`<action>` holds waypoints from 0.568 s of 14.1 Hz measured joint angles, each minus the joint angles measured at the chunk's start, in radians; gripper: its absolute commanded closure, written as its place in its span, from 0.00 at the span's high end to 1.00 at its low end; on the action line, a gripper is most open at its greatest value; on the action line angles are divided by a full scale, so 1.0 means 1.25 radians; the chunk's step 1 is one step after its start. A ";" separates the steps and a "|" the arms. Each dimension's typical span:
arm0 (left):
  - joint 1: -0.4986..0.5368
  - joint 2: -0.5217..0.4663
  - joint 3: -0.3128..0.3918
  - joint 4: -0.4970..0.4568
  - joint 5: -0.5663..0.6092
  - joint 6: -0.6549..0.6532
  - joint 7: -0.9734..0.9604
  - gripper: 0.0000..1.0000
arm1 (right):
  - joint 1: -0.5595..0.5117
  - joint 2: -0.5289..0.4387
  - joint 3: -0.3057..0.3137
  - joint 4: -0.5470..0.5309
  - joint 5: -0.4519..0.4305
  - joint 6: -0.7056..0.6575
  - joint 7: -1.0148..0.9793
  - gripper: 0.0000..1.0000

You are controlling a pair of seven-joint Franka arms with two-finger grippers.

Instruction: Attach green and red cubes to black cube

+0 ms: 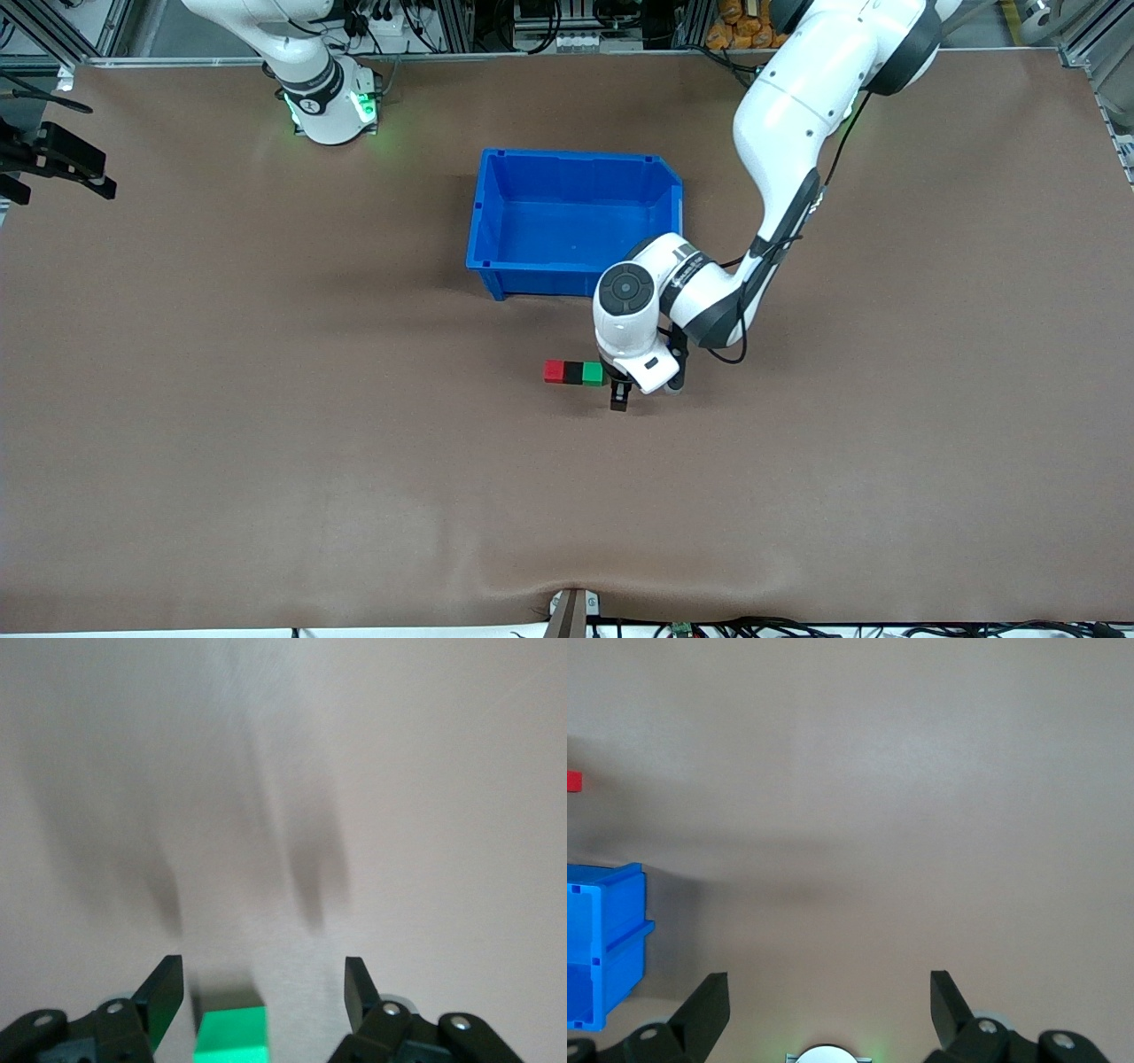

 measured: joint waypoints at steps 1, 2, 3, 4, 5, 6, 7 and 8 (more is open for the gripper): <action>0.007 -0.020 0.000 0.000 0.000 -0.021 0.031 0.82 | 0.000 0.000 0.001 0.000 0.000 0.000 0.000 1.00; 0.017 -0.038 0.000 0.000 0.000 -0.059 0.078 0.82 | 0.000 0.001 0.001 0.000 0.000 0.000 0.000 1.00; 0.032 -0.055 0.000 0.000 0.000 -0.104 0.139 0.82 | 0.001 0.001 0.002 0.000 0.000 0.000 0.000 1.00; 0.049 -0.069 0.000 0.000 0.000 -0.144 0.208 0.82 | 0.001 0.001 0.002 0.000 0.000 0.000 0.000 1.00; 0.069 -0.084 0.000 0.000 -0.001 -0.178 0.277 0.82 | 0.001 0.002 0.002 0.000 0.000 0.000 0.000 1.00; 0.093 -0.102 -0.001 -0.001 -0.005 -0.208 0.343 0.82 | 0.001 0.002 0.003 0.000 0.000 0.000 0.000 1.00; 0.120 -0.125 -0.002 -0.003 -0.014 -0.232 0.407 0.82 | 0.002 0.002 0.003 0.000 0.000 0.000 0.000 1.00; 0.150 -0.155 -0.003 -0.006 -0.032 -0.254 0.475 0.82 | 0.002 0.002 0.003 0.000 0.000 0.000 0.000 1.00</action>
